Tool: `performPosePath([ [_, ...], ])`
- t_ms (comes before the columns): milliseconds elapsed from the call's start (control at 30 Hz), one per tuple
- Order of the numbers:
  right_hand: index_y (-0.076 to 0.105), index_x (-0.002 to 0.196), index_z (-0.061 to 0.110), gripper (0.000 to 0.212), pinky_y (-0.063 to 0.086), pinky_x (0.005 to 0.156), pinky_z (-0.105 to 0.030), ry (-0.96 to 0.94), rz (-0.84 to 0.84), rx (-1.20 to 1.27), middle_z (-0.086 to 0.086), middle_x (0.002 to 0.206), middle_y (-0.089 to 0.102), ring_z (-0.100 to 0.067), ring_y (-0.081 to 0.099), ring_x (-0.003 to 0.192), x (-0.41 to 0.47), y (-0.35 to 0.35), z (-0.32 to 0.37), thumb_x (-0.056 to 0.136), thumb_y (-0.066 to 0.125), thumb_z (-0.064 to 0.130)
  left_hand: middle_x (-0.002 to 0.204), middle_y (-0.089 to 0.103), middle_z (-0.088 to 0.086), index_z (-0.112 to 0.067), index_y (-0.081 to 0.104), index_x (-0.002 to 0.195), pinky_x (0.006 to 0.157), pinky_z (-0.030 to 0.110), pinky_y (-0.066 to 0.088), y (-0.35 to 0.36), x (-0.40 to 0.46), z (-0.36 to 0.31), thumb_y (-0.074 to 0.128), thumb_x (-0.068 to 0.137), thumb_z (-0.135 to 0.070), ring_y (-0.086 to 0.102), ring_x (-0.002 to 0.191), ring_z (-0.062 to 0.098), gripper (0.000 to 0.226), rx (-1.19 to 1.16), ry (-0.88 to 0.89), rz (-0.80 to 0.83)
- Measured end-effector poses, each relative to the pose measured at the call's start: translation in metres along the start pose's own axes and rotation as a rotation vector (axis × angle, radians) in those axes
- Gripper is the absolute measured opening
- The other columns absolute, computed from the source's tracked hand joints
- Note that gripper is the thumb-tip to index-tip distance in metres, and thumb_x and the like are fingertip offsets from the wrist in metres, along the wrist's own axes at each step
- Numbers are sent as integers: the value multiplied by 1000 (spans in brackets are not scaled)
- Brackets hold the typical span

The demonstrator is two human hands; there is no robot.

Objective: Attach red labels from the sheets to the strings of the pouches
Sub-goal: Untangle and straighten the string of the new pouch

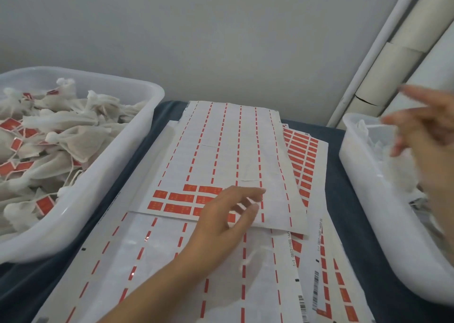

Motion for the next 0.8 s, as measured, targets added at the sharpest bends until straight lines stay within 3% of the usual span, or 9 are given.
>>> performPosePath([
  [100,64,103,35,28,54,57,-17,33,213,190,14,81,71,-14,58,54,-35,60,12,76,57,33,127,29,-49,-72,23,121,75,1,36,2,-3,-2,50,66,-77,32,117,-20,62,-8,3,65],
  [200,66,104,33,26,50,55,-11,223,348,317,15,81,71,-5,61,56,-71,112,-11,79,60,26,131,18,-53,-69,14,126,80,-5,28,6,-6,-7,60,61,-75,21,122,-25,80,9,68,149],
  [267,69,100,30,22,51,58,-13,437,348,444,13,82,72,-7,67,67,-88,133,-35,80,62,23,119,35,-53,-68,26,120,81,-7,31,8,-4,-5,63,70,-64,35,115,-23,61,5,53,163],
  [333,72,94,27,19,54,62,-19,602,326,593,8,83,73,-12,70,75,-101,145,-54,77,63,23,95,55,-47,-56,49,104,78,1,43,6,0,5,52,81,-56,53,96,-18,24,-23,-32,109],
  [400,75,90,26,21,54,63,-21,661,296,694,4,83,73,-14,70,76,-105,145,-65,72,64,24,78,64,-33,-43,58,87,67,9,50,1,3,12,44,81,-51,62,78,-9,17,-83,-97,58],
  [533,73,93,33,24,53,64,-15,577,353,646,14,93,72,-7,69,88,-100,133,-72,71,67,28,76,70,-13,-36,65,85,59,5,46,-1,5,16,47,85,-45,66,69,3,20,-274,-174,59],
  [667,70,81,50,21,44,65,0,277,583,340,31,91,67,10,61,90,-98,131,-55,67,68,35,70,69,-11,-39,69,74,56,5,45,-7,4,18,50,82,-43,65,67,2,20,-315,-197,45],
  [800,64,75,54,18,40,70,4,86,570,84,34,83,64,16,56,91,-95,130,-51,66,63,39,68,67,-9,-39,67,75,59,9,48,-8,3,19,51,80,-46,63,63,4,18,-256,-211,62],
])
Point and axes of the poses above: each hand's wrist, its own x-axis towards the middle knuckle, its own y-axis out of the palm, z = x × y, the point moved 7 cm from there along x, towards the middle knuckle
